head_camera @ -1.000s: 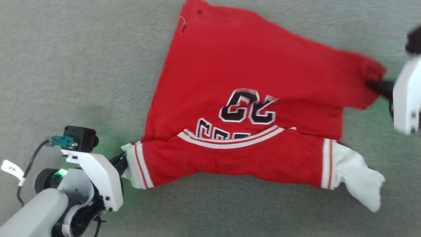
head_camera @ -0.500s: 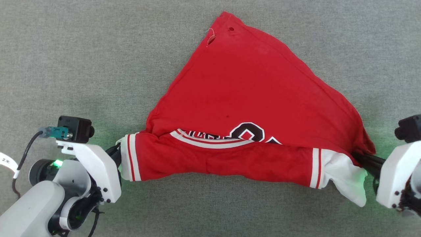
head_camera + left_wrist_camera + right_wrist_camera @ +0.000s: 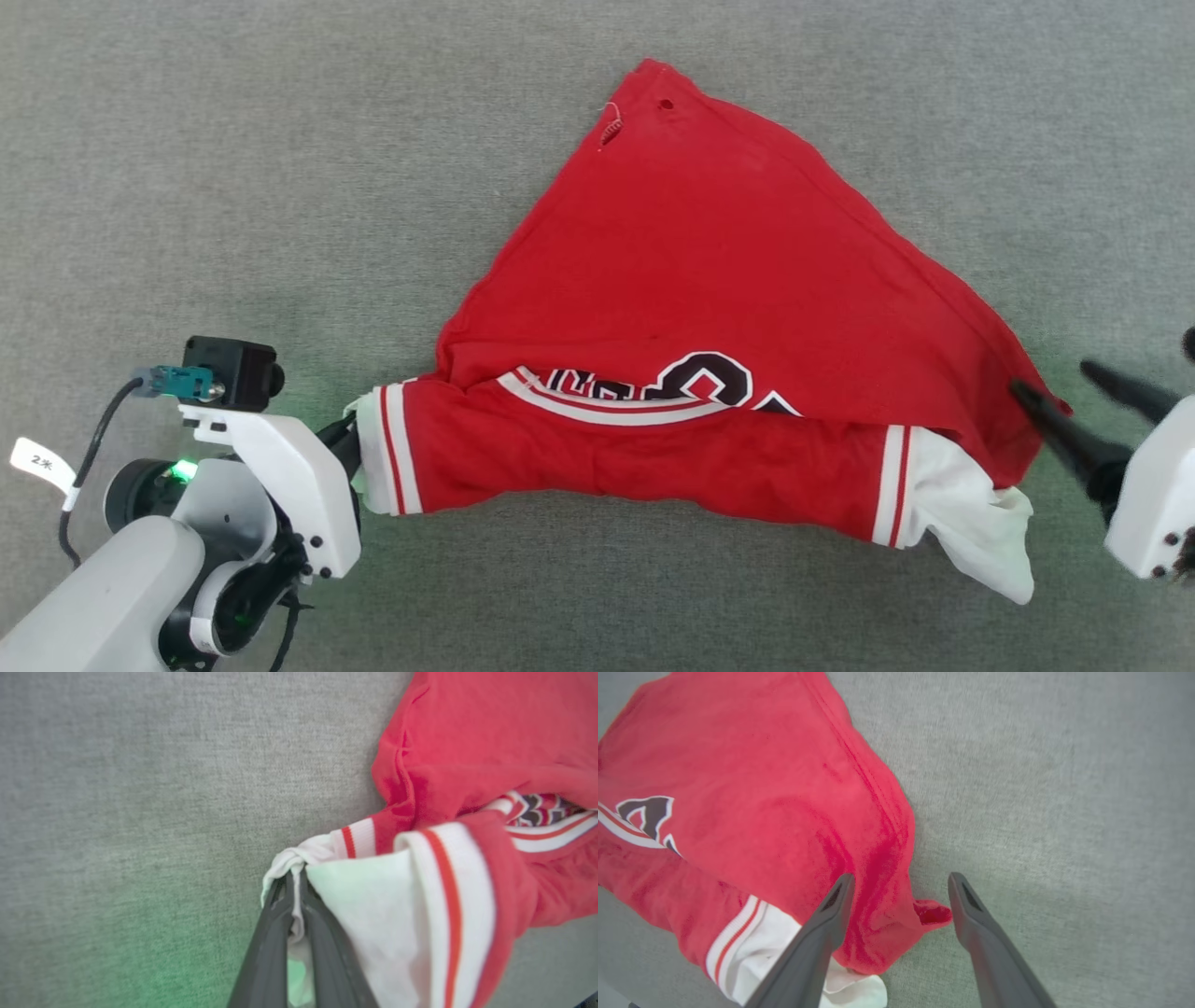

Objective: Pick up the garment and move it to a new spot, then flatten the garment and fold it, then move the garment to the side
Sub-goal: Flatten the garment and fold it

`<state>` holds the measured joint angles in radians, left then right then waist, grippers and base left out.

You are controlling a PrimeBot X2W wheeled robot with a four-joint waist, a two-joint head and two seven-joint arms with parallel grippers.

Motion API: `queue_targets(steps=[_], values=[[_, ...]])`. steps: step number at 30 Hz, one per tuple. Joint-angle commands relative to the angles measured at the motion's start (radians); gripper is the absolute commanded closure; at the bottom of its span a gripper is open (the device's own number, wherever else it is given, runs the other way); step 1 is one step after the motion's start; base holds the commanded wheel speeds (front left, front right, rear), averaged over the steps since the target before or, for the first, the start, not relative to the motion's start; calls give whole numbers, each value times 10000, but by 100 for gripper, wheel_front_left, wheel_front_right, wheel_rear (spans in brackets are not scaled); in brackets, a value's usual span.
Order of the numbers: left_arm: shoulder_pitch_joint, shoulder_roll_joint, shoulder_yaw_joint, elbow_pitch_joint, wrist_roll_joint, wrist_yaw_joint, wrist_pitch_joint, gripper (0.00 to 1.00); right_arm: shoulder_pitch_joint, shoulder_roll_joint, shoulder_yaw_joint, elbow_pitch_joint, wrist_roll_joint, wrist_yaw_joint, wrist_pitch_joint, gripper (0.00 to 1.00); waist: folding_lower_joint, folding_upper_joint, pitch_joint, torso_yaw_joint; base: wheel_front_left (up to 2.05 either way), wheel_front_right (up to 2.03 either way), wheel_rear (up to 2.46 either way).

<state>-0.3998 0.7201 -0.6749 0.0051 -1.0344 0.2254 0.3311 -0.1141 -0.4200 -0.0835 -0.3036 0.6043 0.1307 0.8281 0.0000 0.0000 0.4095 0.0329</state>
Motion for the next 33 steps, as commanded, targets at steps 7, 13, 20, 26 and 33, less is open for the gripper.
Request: queue_targets(steps=[7,13,20,26,33], values=[[14,-260,-245,58,119,-134,31,100,-1213,-206,352,-872,-303,-1,-314,0,0,0,-25,457,0,0,0],[-424,-677,-506,228,247,-398,55,100,-3082,-527,1489,349,-356,0,-760,0,0,0,146,1191,0,0,0],[-1161,-1527,-922,755,487,-914,-8,100,-5578,-917,2907,2849,-31,-1,-926,0,0,0,404,2456,0,0,0],[-1689,-2270,-1283,1466,598,-1479,-88,100,-7294,-1207,4098,5147,66,0,-829,0,0,0,614,3458,0,0,0],[-2075,-2875,-1517,2164,599,-2017,-281,100,-8614,-1472,5519,7499,363,-1,47,0,0,0,913,4255,0,0,0]])
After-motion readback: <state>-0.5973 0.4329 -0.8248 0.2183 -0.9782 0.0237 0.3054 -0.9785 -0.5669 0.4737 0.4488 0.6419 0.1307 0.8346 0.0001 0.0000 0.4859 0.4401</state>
